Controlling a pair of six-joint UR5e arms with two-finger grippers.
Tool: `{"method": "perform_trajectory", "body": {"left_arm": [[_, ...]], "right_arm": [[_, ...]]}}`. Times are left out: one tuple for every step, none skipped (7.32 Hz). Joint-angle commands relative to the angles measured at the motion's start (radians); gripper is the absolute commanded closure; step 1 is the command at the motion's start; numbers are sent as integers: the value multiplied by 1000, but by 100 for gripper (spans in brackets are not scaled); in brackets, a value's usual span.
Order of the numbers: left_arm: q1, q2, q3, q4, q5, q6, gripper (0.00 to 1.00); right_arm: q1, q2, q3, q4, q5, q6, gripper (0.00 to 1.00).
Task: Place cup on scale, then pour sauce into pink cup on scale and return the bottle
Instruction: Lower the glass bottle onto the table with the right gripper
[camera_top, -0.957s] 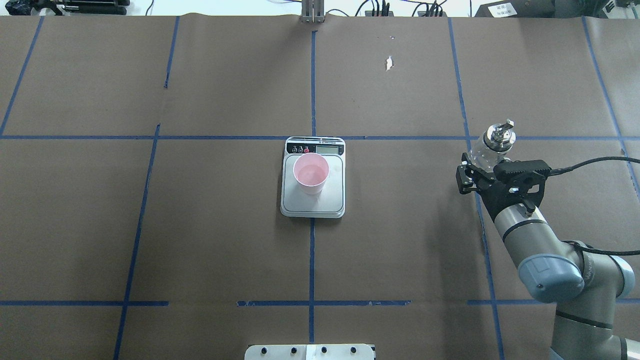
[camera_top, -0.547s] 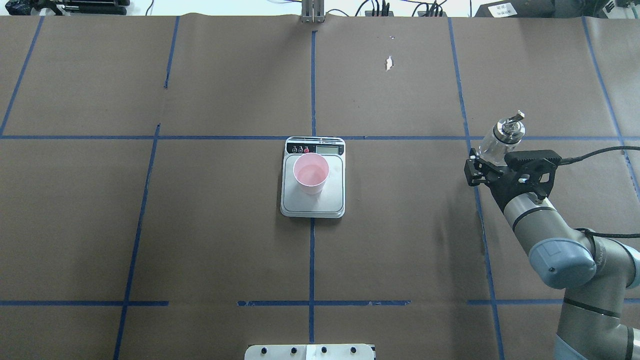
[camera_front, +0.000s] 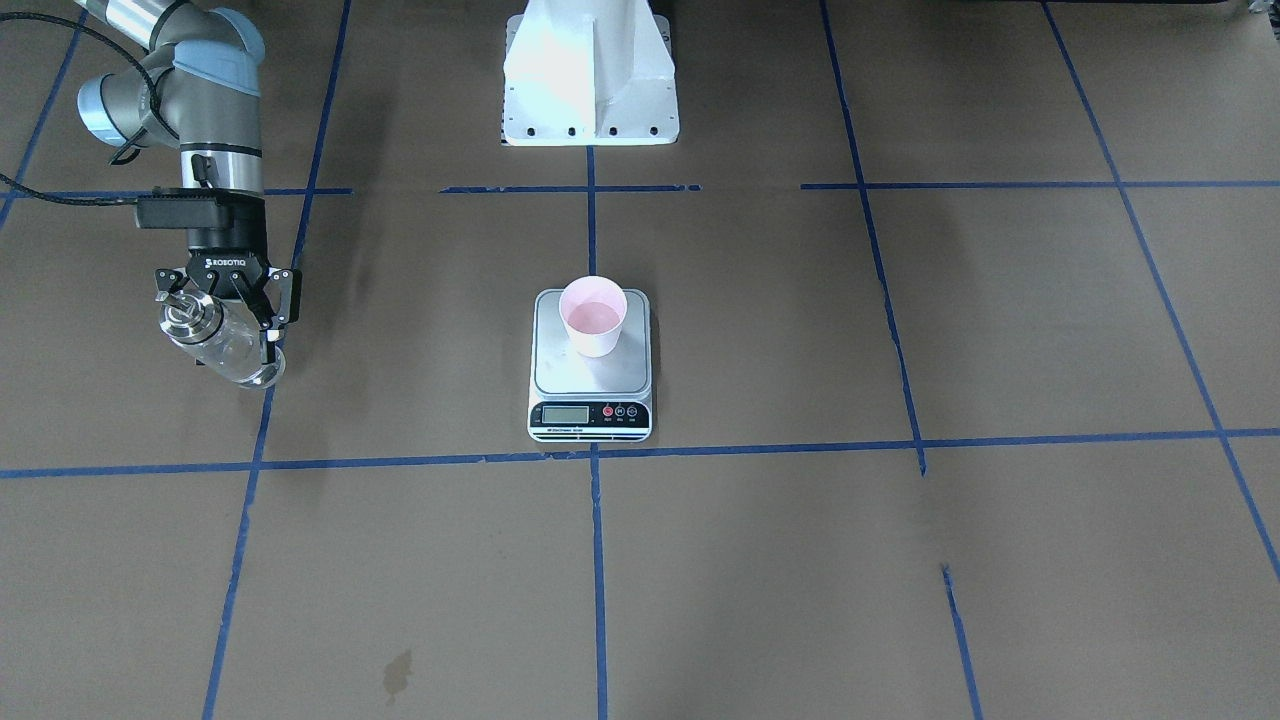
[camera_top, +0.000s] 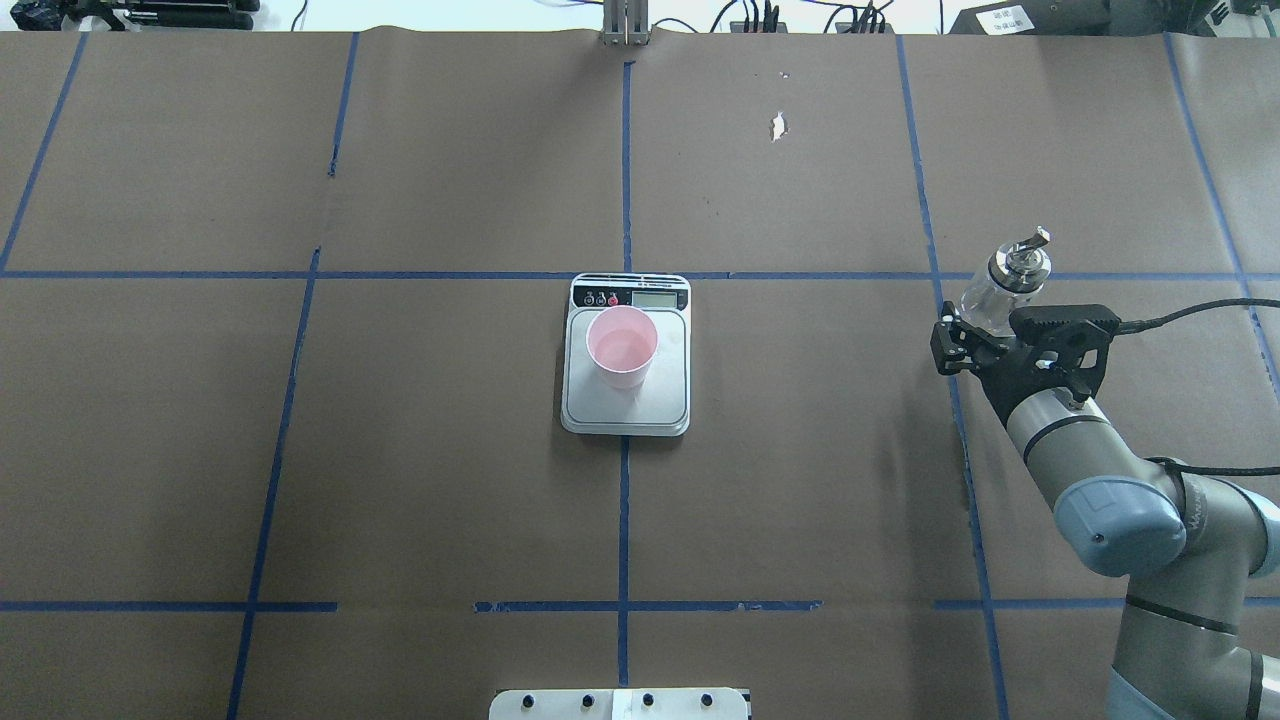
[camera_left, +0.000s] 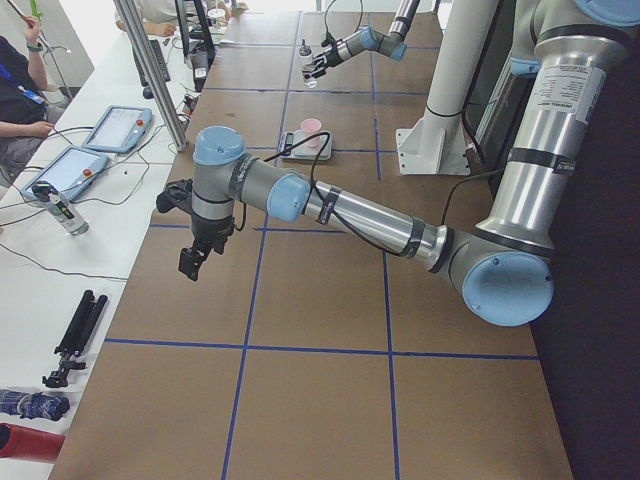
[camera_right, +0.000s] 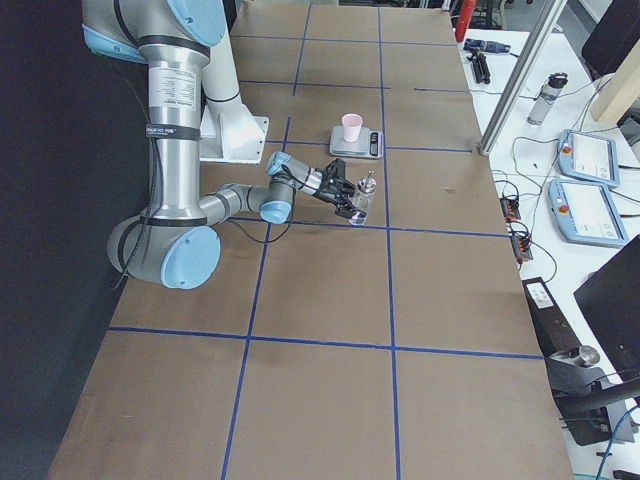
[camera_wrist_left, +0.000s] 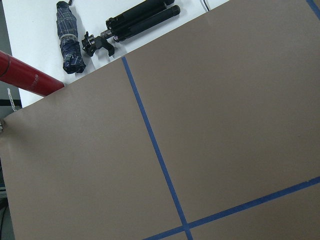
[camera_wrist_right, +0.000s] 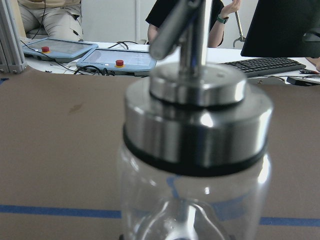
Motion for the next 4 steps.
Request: {"method": "perform_trajectory", "body": {"left_arm": [[0,0,-1,0,2,-2,0],[0,0,-1,-2,2,-2,0],[-2,0,-1,0,2,0,0],[-2,0,-1,-2,2,0,0]], "right_arm": [[-3,5,-15,-1,11,-1,100],[-3,5,-17,-3,24,-1,100],[-3,5,-6,-3,26,-1,100],[-3,5,-6,-1,40,-1,100]]}}
